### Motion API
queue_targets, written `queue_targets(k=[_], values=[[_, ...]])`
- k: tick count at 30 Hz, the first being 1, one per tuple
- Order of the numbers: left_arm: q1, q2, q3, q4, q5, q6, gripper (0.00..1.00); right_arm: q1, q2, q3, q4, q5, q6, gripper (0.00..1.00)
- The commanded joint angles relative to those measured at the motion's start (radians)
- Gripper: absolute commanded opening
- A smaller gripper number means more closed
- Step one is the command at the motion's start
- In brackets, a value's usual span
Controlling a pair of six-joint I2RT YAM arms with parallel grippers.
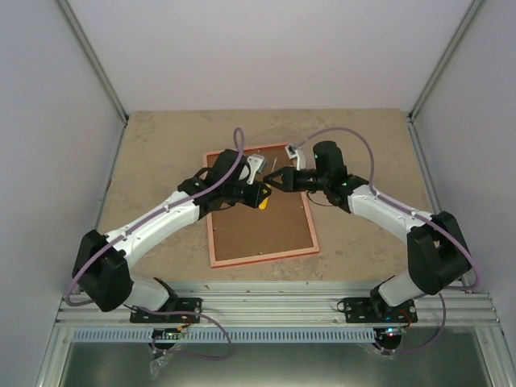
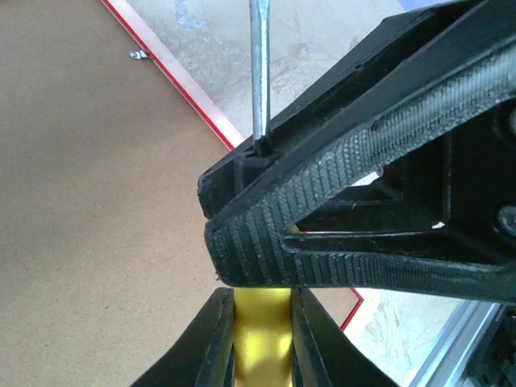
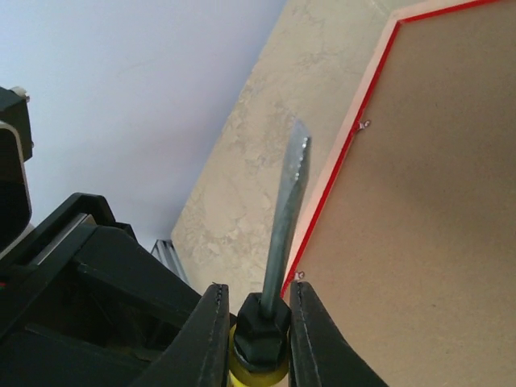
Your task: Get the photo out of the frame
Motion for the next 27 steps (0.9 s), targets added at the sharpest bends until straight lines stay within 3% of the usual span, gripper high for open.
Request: queue_targets(k=[1, 9, 14, 19, 27], values=[[-0.003, -0.068, -0.034, 0.073, -0.020, 0.006, 0.08, 0.006, 0.002, -0.008, 0.063, -0.016, 0.078, 0.02], [-0.003, -0.148, -0.123, 0.166, -0.060, -0.050, 0.49, 0.003, -0.031, -0.019, 0.081, 0.027, 0.200, 0.00], [-0.008, -0.214, -0.194, 0.235, -0.114, -0.050, 0.62, -0.006, -0.037, -0.008, 0.052, 0.057, 0.331, 0.00], [-0.031, -0.259, -0.250, 0.317, -0.160, -0.017, 0.69, -0.010, -0.049, -0.030, 0.062, 0.063, 0.519, 0.00], [-0.063, -0.243, -0.314, 0.475, -0.212, -0.024, 0.70, -0.010, -0.096, -0.140, 0.191, 0.083, 0.730, 0.00]])
